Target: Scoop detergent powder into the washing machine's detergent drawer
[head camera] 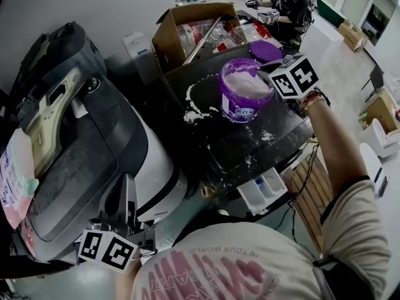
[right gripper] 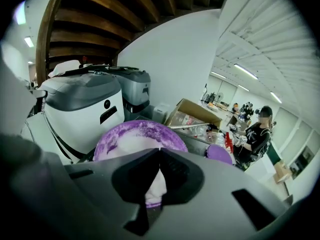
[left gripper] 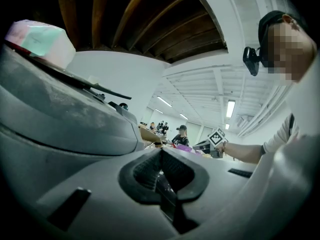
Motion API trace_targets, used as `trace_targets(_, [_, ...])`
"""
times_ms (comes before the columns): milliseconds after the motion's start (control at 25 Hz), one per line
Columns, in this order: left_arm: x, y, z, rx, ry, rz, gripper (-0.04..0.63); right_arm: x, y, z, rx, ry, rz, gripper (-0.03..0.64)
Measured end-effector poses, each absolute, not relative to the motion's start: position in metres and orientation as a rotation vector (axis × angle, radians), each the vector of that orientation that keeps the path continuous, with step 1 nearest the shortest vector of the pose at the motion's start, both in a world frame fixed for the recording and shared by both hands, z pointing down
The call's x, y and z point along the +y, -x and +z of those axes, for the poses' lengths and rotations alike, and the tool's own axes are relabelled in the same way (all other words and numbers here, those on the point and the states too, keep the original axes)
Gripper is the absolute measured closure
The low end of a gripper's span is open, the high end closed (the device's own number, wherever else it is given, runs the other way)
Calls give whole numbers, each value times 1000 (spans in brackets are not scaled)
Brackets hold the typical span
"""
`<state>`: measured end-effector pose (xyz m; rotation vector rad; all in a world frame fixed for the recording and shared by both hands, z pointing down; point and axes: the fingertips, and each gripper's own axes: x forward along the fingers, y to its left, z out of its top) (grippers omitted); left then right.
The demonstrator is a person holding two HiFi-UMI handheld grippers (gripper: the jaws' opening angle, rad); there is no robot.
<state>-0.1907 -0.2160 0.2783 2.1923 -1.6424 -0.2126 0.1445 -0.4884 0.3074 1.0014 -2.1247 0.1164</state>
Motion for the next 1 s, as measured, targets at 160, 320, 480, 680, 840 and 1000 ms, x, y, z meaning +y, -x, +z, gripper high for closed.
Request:
trace_targets(160, [-215,189,278,-1634,-2201,-211,594,-481,-147,310,-2121,-981,124,614])
trace_targets(320, [-211,189,278,-1634,-2198,-213,594,-473,-147,311,-2133,-979,172,614])
trace_targets(480, [-208,191,277,-1636,-2199,-218,594,-466,-146,313,-2147,-980,202,614])
trace_targets(680, [-203,194,278,-1641,-2188,-227,594,-458,-142,314,-2153,-978,206,614])
trace_targets(840, [-200,196,278,-1638,-2185,-233,594,-452,-137,314,-2156,-974,209,614])
trace_targets(1000, [-198,197,277,-1629,-2193,-238,594,-445,-135,314,-2149,-973,204,614])
